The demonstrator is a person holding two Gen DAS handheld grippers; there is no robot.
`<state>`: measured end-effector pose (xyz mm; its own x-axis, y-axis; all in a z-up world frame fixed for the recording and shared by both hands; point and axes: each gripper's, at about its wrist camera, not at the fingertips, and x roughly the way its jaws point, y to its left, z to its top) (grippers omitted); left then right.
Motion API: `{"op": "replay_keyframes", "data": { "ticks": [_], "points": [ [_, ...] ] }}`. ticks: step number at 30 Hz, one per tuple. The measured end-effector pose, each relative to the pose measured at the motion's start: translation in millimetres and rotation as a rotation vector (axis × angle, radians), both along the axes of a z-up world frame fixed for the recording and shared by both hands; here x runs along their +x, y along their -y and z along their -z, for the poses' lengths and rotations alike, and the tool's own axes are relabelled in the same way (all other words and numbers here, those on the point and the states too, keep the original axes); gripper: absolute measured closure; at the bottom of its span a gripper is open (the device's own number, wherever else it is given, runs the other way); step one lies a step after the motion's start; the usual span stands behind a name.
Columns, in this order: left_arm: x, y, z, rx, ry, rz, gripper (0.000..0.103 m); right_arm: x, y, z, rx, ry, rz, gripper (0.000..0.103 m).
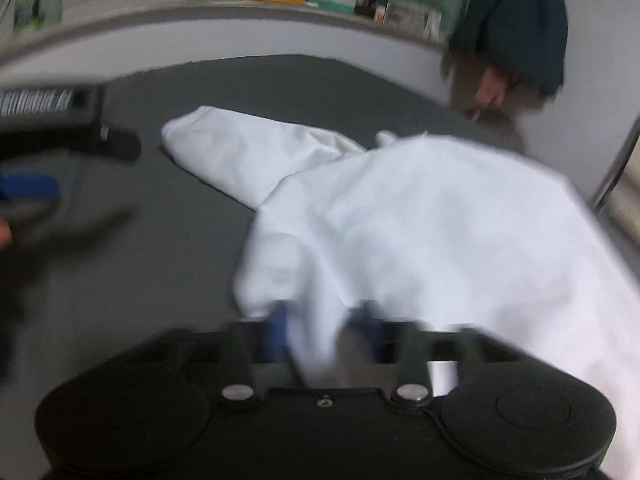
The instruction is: Fold clothes
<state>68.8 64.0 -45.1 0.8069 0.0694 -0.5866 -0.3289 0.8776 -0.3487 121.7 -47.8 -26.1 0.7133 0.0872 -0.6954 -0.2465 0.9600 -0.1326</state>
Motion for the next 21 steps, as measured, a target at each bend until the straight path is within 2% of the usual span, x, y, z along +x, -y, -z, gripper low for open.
{"op": "replay_keyframes", "data": {
  "ticks": [2, 8, 12, 17, 19, 21],
  "points": [
    [1.5, 0.7, 0.2, -0.005, 0.003, 0.001, 0.000, 1.1, 4.5, -9.5, 0.052, -0.006, 0.012, 0.100],
    [1.0, 1.5, -1.4, -0.049, 0.038, 0.054, 0.000, -38.1, 35.2, -84.8, 0.274, 0.195, 0.079, 0.100],
    [-1.9, 7.7, -6.8, -0.080, 0.087, 0.120, 0.000, -87.2, 82.5, -135.5, 0.465, 0.356, 0.168, 0.100],
    [-1.6, 17.4, -9.9, -0.061, 0.081, 0.167, 0.000, -151.3, 176.7, -170.8, 0.653, 0.515, 0.358, 0.100],
    [-2.6, 21.8, -11.0, -0.066, 0.082, 0.190, 0.000, -186.9, 212.7, -180.4, 0.665, 0.579, 0.455, 0.100],
    [-4.0, 28.8, -12.8, -0.049, 0.087, 0.220, 0.000, -210.7, 241.9, -183.1, 0.631, 0.580, 0.537, 0.100]
  ]
}}
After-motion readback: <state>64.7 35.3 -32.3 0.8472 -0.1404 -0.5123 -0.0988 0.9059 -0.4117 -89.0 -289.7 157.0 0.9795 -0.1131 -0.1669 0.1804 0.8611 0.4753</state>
